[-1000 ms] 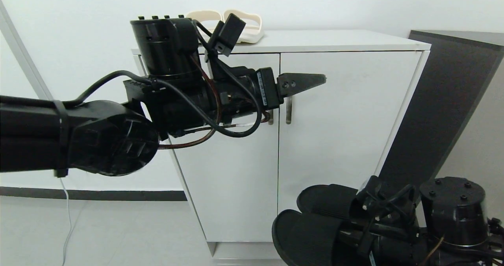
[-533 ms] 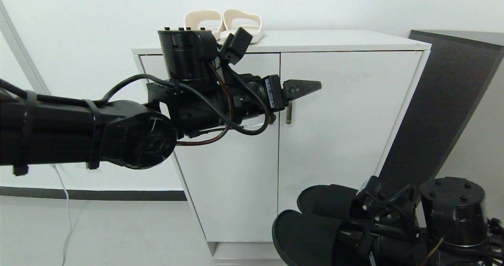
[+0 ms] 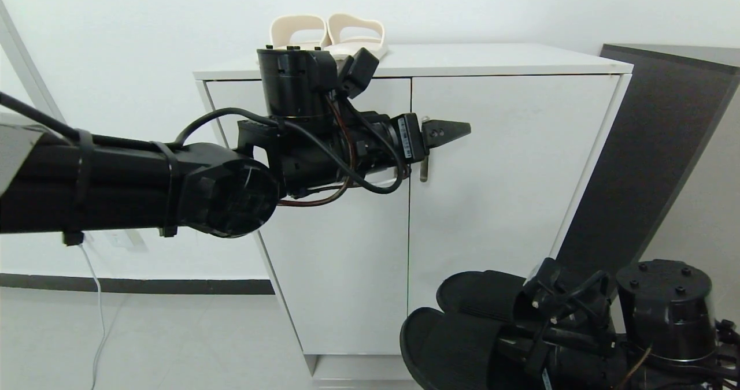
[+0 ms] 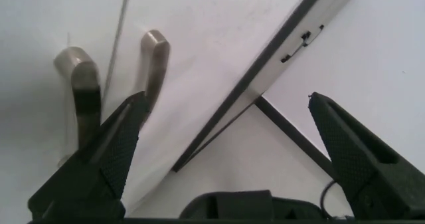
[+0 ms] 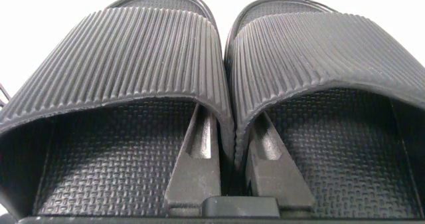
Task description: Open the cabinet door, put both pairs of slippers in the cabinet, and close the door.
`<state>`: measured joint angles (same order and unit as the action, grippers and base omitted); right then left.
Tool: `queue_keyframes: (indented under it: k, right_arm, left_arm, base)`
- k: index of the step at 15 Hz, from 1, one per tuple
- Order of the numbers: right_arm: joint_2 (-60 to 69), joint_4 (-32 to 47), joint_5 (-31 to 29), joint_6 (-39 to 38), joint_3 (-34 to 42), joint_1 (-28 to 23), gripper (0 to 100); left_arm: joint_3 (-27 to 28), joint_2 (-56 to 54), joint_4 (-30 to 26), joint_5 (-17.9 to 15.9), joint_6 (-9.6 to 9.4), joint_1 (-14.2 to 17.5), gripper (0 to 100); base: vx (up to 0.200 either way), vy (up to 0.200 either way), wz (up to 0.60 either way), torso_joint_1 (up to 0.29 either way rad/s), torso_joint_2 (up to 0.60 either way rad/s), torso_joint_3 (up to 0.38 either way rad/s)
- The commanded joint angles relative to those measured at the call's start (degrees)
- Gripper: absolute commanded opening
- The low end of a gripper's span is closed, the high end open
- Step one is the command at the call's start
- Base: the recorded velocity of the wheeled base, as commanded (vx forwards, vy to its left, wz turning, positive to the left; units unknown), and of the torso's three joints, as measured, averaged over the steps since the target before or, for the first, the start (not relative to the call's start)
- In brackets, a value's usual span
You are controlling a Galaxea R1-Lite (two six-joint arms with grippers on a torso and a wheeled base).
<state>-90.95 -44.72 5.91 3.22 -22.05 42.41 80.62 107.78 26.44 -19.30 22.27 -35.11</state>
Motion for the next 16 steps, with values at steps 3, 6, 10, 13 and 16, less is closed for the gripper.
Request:
queue_keyframes:
  k: [3, 6, 10, 13, 16]
  right_arm:
    - [-0.1, -0.02, 0.06, -0.05, -0.01, 0.04, 0]
    - [-0.01, -0.02, 0.06, -0.05, 0.26, 0.04, 0]
    - [-0.01, -0.02, 0.06, -0.05, 0.43, 0.04, 0]
    - [0.16, -0.02, 0.24, 0.03, 0.96, 0.22, 0]
    - [0.43, 0.07, 2.17, 0.21, 1.57, 0.39, 0]
  left_arm:
    - [2.09, 3.05, 0.1, 1.63, -0.48, 0.04, 100]
    - [3.06, 3.93, 0.1, 1.63, -0.48, 0.13, 100]
    - [2.7, 3.84, 0.28, 1.28, -0.48, 0.04, 0]
    - [1.03, 2.97, 0.45, 1.54, -0.3, 0.04, 0]
    - [-4.24, -1.25, 0.8, 1.1, -0.39, -0.22, 0]
  base:
    - [0.0, 0.0, 0.0, 0.0, 0.0, 0.0]
    - [0.0, 0.0, 0.0, 0.0, 0.0, 0.0]
    - [0.0, 0.0, 0.0, 0.0, 0.0, 0.0]
    - [0.0, 0.0, 0.0, 0.0, 0.0, 0.0]
    - [0.0, 0.0, 0.0, 0.0, 0.0, 0.0]
